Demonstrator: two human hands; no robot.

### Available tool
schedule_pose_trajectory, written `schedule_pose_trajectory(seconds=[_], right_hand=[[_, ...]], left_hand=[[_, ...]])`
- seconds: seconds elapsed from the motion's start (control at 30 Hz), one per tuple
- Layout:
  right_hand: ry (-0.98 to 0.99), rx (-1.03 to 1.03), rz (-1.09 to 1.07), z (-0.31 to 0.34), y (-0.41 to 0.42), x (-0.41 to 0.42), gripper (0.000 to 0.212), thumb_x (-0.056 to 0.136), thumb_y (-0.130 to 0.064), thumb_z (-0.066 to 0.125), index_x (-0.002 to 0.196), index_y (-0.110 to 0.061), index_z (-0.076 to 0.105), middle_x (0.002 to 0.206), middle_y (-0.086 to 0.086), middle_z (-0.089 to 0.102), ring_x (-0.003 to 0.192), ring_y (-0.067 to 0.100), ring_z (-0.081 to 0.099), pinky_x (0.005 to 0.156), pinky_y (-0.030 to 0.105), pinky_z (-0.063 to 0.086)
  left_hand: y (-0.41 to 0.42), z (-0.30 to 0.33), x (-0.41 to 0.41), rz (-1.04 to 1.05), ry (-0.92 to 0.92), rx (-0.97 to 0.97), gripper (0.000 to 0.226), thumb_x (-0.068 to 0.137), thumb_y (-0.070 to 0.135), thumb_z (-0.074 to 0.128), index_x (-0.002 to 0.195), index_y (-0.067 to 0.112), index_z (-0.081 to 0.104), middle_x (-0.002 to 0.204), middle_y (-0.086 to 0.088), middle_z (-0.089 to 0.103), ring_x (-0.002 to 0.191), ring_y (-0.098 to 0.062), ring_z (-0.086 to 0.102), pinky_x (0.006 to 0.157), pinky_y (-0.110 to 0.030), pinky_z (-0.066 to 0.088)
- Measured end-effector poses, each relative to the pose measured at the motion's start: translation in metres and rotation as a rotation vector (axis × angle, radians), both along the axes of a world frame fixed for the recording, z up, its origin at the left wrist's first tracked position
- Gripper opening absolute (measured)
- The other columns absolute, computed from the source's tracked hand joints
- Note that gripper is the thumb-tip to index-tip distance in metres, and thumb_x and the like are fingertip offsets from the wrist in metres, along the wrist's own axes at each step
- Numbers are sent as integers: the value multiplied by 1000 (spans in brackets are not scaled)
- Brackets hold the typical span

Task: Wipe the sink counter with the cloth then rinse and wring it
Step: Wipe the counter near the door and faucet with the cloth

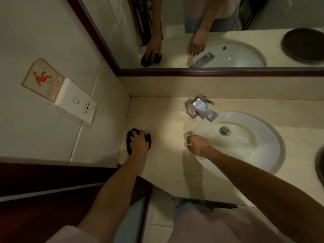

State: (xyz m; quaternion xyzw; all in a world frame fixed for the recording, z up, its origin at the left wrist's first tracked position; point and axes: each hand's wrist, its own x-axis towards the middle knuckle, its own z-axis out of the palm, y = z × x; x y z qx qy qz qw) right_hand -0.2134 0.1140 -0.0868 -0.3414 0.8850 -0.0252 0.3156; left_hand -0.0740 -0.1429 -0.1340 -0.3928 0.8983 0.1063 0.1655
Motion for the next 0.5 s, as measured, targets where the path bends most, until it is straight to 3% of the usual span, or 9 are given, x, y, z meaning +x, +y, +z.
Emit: schedule_pose_trajectory(seconds=[0.07, 0.17, 0.27, 0.33, 0.43, 0.5], right_hand=[[2, 16, 13, -4, -6, -2, 30, 101, -36, 49, 123, -19, 61, 125, 8, 64, 111, 29, 63, 88, 38, 52], [13, 18, 19, -9, -12, -5, 28, 101, -35, 51, 122, -19, 62, 122, 7, 66, 109, 28, 64, 87, 38, 54], [8, -21, -15, -14, -16, -2, 26, 100, -34, 52, 121, -21, 61, 121, 7, 66, 108, 27, 65, 88, 39, 55], [-21, -86, -64, -16, -19, 2, 25, 99, -35, 55, 119, -22, 61, 119, 6, 67, 105, 27, 66, 88, 38, 55], [-203, -277, -177, -16, -27, 9, 30, 96, -36, 64, 122, -22, 63, 112, 5, 70, 96, 22, 68, 86, 35, 56], [-410, -465, -338, -9, -35, 14, 38, 92, -34, 72, 126, -21, 63, 113, 6, 69, 96, 20, 68, 87, 36, 58]], left_hand=[[-2, -3, -6, 26, 35, -16, 48, 100, 28, 51, 144, 11, 43, 147, -23, 36, 124, -41, 45, 90, -48, 52], [-16, -16, -8, 48, 75, -32, 38, 102, 26, 49, 136, 9, 48, 140, -23, 45, 122, -38, 48, 95, -46, 50], [-31, -13, -6, 88, 186, 73, 20, 99, 17, 52, 114, 4, 57, 118, -22, 56, 97, -33, 58, 80, -43, 54], [-33, 0, -8, 160, 286, 162, 11, 93, 5, 56, 103, 6, 61, 109, -18, 59, 88, -30, 60, 70, -33, 50], [-14, 25, -13, 241, 490, 306, 13, 86, 2, 63, 98, 9, 65, 101, -9, 68, 88, -22, 65, 69, -24, 47], [14, 43, -19, 266, 602, 470, 21, 83, 6, 73, 101, 13, 66, 103, -2, 70, 92, -17, 66, 79, -26, 54]])
